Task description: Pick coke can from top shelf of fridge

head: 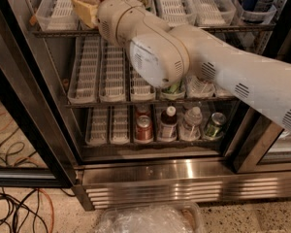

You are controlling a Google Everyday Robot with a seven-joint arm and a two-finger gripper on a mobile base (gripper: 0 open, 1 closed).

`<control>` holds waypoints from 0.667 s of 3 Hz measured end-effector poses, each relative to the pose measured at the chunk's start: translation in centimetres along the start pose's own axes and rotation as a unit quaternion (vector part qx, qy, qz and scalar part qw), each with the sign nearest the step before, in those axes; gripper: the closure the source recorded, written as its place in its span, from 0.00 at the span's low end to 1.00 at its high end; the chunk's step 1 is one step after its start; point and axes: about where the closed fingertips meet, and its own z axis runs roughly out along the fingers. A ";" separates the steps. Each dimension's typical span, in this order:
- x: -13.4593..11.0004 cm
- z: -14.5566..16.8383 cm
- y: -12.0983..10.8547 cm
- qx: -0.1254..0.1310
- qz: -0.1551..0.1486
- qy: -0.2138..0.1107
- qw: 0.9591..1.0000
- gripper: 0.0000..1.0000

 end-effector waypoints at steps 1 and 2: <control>0.0 0.0 0.0 0.000 0.000 0.000 1.000 0.93; 0.0 0.0 0.0 0.000 0.000 0.000 1.000 1.00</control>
Offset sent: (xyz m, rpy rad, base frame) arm 0.0000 0.0000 0.0001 -0.0001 0.0000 0.0000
